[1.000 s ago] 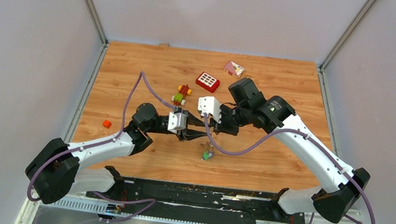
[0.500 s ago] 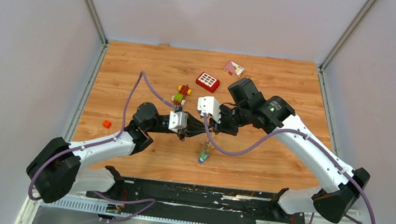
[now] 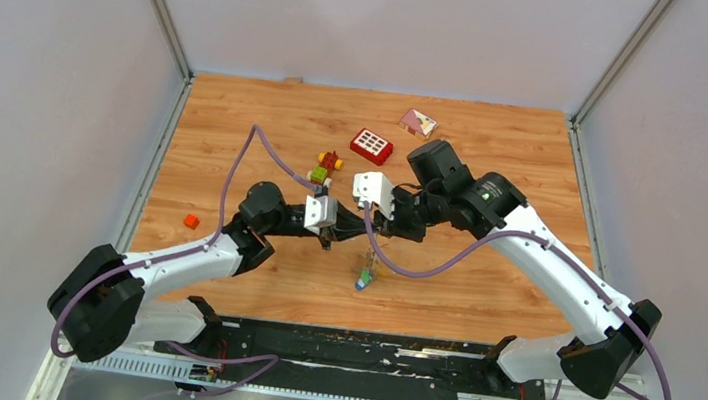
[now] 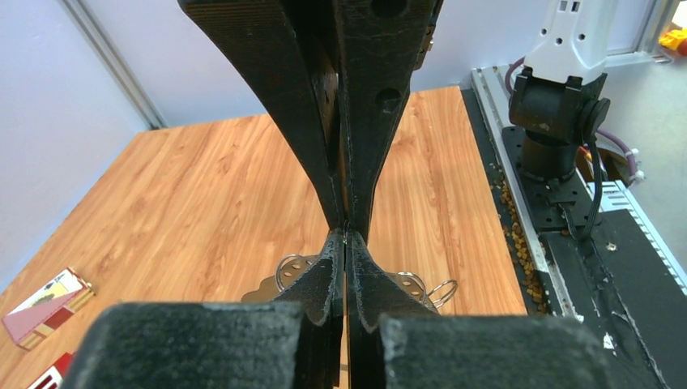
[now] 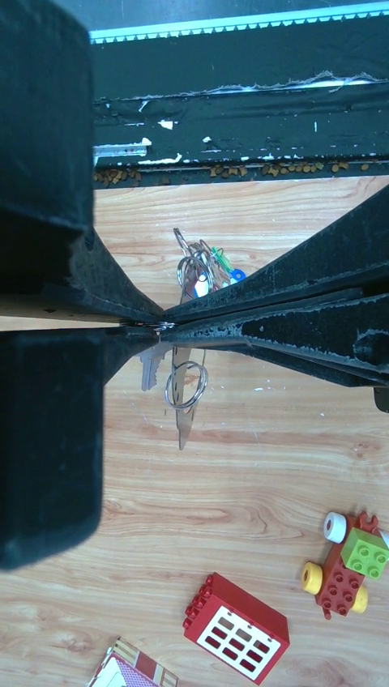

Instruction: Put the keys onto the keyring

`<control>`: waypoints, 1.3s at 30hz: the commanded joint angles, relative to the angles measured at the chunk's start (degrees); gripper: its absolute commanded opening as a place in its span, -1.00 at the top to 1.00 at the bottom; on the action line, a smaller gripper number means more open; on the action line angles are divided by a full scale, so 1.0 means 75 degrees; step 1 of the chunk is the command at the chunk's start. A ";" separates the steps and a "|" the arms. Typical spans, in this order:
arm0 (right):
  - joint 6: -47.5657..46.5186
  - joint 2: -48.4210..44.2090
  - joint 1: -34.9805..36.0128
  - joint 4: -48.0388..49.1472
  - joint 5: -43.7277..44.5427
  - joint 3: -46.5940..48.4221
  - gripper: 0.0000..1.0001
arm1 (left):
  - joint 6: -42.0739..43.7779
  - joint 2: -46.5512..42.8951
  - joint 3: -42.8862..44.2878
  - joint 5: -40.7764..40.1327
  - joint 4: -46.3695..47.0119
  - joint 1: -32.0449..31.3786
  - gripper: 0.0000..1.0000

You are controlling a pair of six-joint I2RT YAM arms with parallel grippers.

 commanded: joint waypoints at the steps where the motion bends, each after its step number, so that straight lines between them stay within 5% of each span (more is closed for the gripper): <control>1: 0.0180 -0.0319 0.0026 0.0734 -0.0056 -0.0028 0.80 | -0.0307 -0.0096 0.0146 -0.0345 0.0311 -0.0045 1.00; 6: 0.0227 -0.0640 -0.0039 0.0996 0.0071 -0.0426 0.32 | -0.1165 -0.0152 -0.0159 -0.0341 0.1495 0.0133 1.00; 11: 0.0228 -0.1101 -0.0161 0.1427 -0.0191 -0.1051 0.28 | -0.1769 -0.0160 -0.0409 -0.0043 0.2523 0.0166 1.00; 28: -0.0137 -0.1461 -0.0239 0.1847 -0.1093 -0.1387 0.46 | -0.1903 -0.0078 -0.0428 0.0156 0.2703 0.0169 1.00; 39: -0.0339 -0.1607 -0.0244 0.2013 -0.1269 -0.1832 0.83 | -0.2010 -0.0094 -0.0457 0.0201 0.2827 0.0171 1.00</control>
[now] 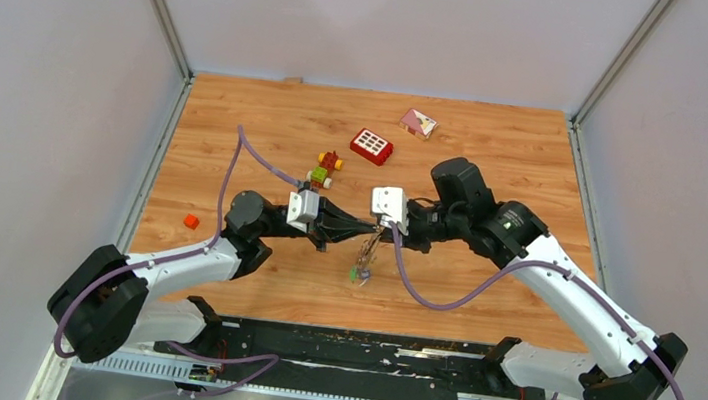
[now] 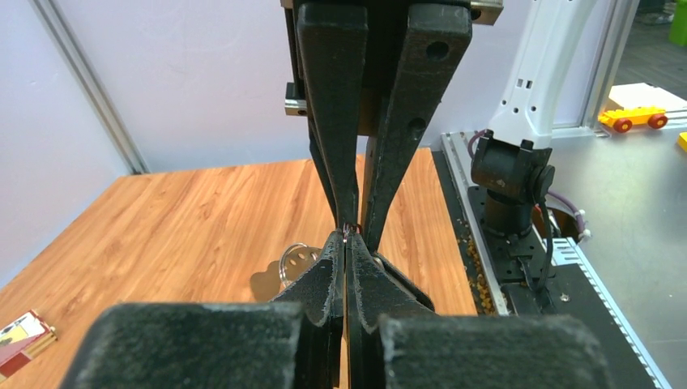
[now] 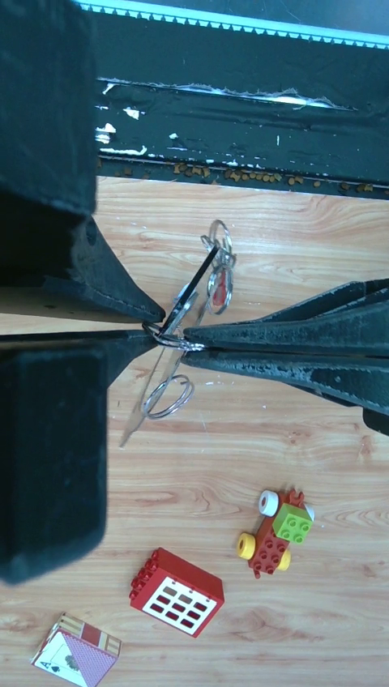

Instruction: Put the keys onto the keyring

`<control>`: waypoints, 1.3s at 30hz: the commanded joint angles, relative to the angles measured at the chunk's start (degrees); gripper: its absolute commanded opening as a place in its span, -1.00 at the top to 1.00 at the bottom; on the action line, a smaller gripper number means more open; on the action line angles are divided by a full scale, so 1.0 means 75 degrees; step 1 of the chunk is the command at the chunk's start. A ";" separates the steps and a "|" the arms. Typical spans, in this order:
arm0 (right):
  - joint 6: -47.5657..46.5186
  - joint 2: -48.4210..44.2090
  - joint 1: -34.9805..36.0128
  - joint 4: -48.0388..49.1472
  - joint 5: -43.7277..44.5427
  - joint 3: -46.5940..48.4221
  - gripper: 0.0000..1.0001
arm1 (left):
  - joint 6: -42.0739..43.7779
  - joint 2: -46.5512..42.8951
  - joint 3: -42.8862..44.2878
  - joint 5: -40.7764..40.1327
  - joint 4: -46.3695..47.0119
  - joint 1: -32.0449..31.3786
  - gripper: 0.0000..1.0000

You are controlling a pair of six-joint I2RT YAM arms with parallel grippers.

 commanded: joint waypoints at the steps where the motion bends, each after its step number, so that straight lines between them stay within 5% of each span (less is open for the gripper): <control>1: -0.0158 -0.0237 -0.0040 0.0383 -0.0308 -0.0203 0.86 | -0.0145 -0.0094 0.0008 0.0004 0.0672 0.0020 1.00; 11: -0.0162 -0.0400 -0.0036 0.0611 -0.0341 -0.0636 1.00 | -0.0076 -0.0110 -0.0003 0.0070 0.0627 0.0043 1.00; 23: -0.0103 -0.0811 -0.0053 0.0390 -0.0029 -0.0211 0.30 | 0.0140 -0.0073 -0.0003 0.0152 0.0423 0.0055 1.00; 29: 0.0015 -0.0593 -0.0046 0.0471 -0.0133 0.0022 0.32 | 0.0135 -0.0046 0.0009 0.0170 0.0409 0.0050 1.00; 39: 0.0134 -0.0367 -0.0050 0.0576 -0.0322 0.0033 0.73 | 0.0124 -0.0070 0.0009 0.0158 0.0414 0.0055 1.00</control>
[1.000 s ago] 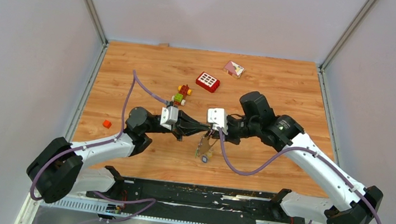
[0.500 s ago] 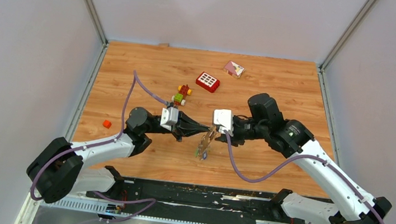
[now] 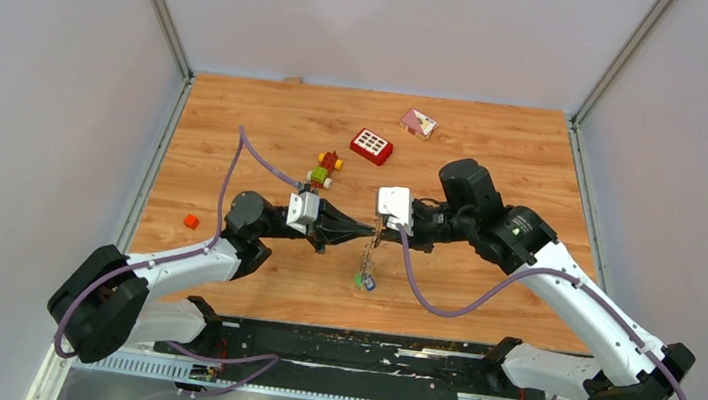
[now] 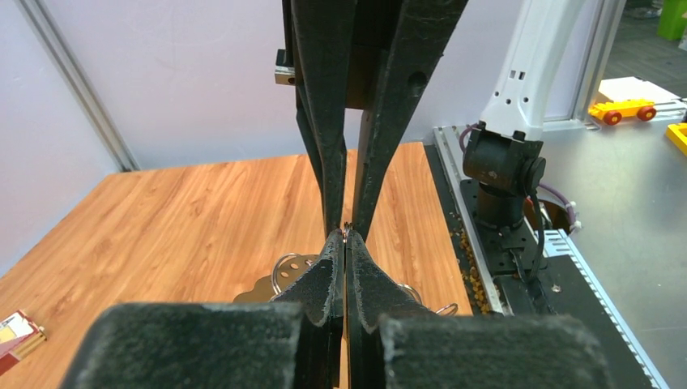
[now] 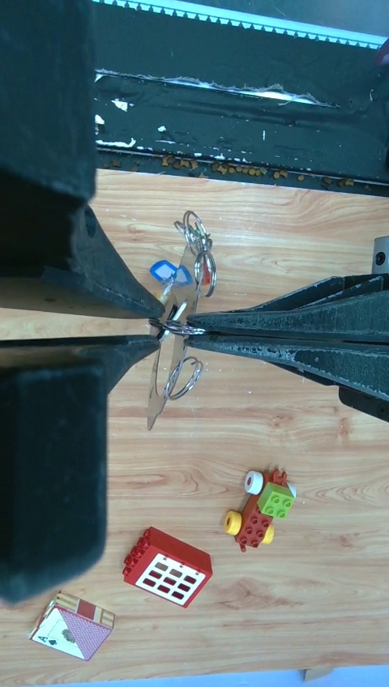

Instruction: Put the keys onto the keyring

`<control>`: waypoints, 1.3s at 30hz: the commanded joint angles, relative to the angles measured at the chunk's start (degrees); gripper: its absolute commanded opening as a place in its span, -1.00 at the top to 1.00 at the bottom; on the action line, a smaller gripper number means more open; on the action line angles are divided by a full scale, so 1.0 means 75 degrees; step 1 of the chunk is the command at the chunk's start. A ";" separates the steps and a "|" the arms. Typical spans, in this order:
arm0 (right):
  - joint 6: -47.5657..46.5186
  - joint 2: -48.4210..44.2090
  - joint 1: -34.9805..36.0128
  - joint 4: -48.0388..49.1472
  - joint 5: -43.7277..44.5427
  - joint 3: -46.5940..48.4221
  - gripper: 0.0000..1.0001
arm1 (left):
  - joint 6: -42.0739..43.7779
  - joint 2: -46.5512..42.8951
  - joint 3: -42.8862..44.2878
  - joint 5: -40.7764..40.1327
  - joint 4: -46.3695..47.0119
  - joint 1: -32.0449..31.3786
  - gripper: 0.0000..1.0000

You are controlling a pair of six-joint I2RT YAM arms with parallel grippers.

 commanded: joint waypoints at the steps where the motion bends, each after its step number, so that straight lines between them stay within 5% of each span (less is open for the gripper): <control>1: 0.0105 0.0019 -0.0026 0.0268 -0.0240 0.0151 0.79 | 0.0092 -0.0073 0.0057 -0.0036 0.0455 0.0035 1.00; 6: 0.0106 -0.0031 -0.0013 0.0358 -0.0226 -0.0024 1.00 | 0.0026 -0.0086 0.0064 -0.0094 0.0485 0.0033 1.00; 21: 0.0176 0.0060 -0.0009 0.0623 -0.0306 -0.0394 0.99 | -0.0130 -0.0055 0.0055 -0.0358 0.0582 0.0105 1.00; 30: 0.0281 -0.0135 -0.0015 0.0699 -0.0127 -0.0283 0.36 | -0.0093 -0.0011 0.0032 -0.0297 0.0564 0.0125 1.00; 39: 0.0269 -0.0221 -0.0010 0.0627 -0.0030 0.0008 0.42 | -0.0128 0.0065 0.0044 -0.0111 0.0574 0.0123 1.00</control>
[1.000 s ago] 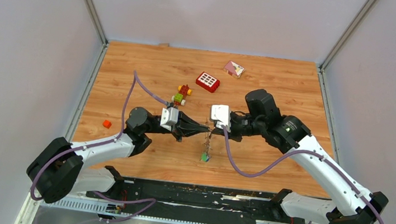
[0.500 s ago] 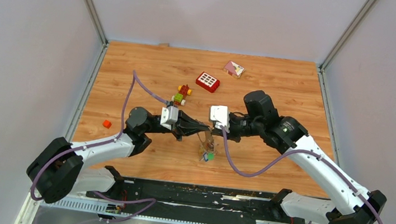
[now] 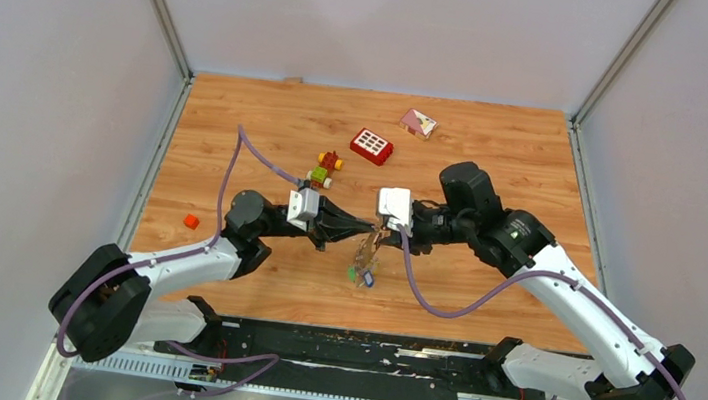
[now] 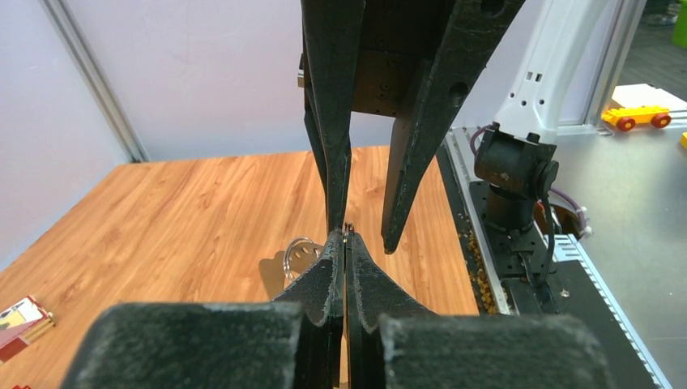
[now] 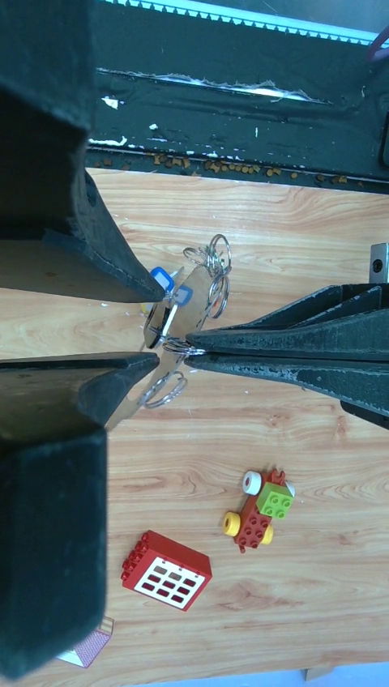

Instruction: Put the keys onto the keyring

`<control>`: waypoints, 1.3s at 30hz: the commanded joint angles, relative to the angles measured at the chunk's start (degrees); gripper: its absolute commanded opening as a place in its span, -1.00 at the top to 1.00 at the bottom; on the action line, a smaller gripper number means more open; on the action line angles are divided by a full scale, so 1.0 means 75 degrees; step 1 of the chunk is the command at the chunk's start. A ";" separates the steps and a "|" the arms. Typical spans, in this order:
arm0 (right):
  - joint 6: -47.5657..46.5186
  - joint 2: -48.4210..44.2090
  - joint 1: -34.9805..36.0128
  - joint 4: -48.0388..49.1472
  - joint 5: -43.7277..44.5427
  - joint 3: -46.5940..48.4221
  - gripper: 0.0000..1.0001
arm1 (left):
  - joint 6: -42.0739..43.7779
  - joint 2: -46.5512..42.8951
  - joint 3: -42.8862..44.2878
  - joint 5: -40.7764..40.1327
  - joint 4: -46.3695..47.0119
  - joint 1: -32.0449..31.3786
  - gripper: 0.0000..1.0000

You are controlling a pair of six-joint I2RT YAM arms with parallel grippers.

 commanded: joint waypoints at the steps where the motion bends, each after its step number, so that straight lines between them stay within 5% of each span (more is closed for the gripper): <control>1: 0.0065 -0.0121 -0.0017 0.0251 0.0005 0.0348 0.42 | -0.0036 0.0021 0.0047 0.0089 0.0543 0.0023 1.00; 11: 0.0225 0.0108 -0.0010 0.0349 -0.0131 0.0497 0.45 | -0.0071 0.0045 0.0044 0.0110 0.0576 0.0029 1.00; 25: 0.0263 0.0224 -0.0017 0.0469 -0.0139 0.0350 0.98 | -0.0112 -0.0020 0.0000 0.0081 0.0666 0.0028 1.00; 32: -0.0110 0.0266 -0.0005 -0.0172 0.0096 0.0800 1.00 | 0.0470 -0.0041 0.0050 0.0148 0.0233 0.0029 0.99; 39: -0.0587 0.0884 0.0090 -0.1661 0.0933 0.1807 1.00 | 0.1660 -0.0331 0.0429 -0.0023 -0.1370 0.0029 0.23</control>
